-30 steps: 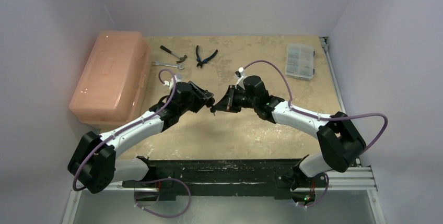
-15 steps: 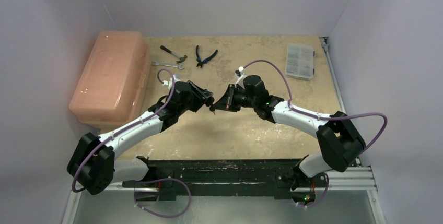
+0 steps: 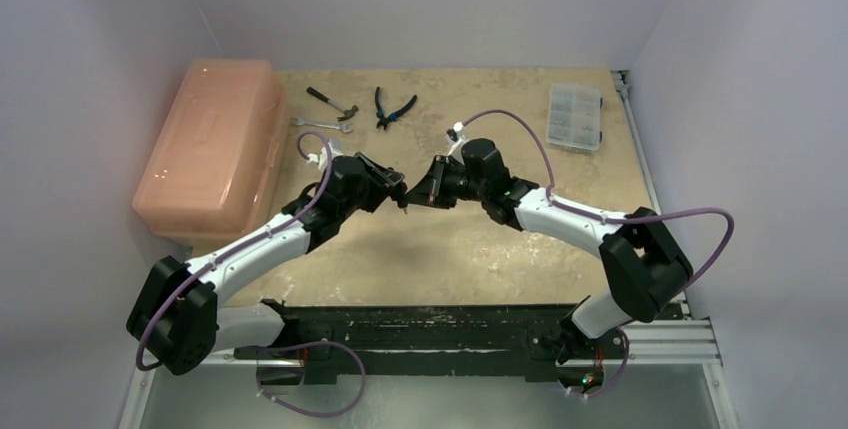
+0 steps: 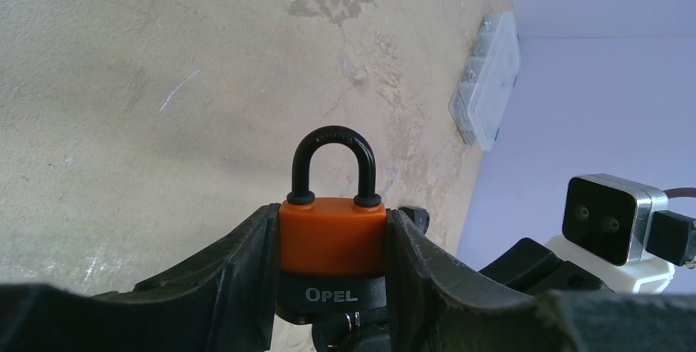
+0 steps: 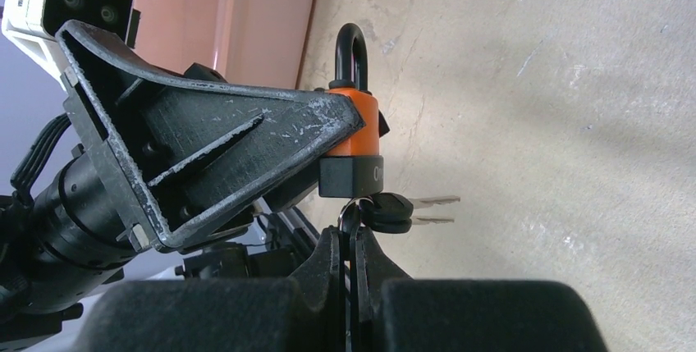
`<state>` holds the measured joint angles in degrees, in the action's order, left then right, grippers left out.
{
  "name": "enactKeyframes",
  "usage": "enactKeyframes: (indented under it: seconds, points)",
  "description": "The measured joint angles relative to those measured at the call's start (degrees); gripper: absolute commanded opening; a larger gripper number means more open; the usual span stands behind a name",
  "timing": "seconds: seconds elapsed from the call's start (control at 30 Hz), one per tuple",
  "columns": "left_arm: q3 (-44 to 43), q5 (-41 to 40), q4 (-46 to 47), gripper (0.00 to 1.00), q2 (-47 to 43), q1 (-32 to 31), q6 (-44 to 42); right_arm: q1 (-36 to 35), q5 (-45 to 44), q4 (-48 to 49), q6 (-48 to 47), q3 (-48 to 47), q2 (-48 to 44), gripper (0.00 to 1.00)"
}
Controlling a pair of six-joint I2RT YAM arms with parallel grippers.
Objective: Unlock with the key
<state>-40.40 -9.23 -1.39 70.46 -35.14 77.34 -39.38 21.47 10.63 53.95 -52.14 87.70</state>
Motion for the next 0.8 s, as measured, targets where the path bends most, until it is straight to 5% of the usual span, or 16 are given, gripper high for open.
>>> enactKeyframes:
  seconds: [0.8]
  points:
    - [-4.72,-2.93,-0.96,0.0,-0.46,-1.57,-0.48,-0.02,-5.62,-0.92,-8.28,-1.51,-4.55,0.0]
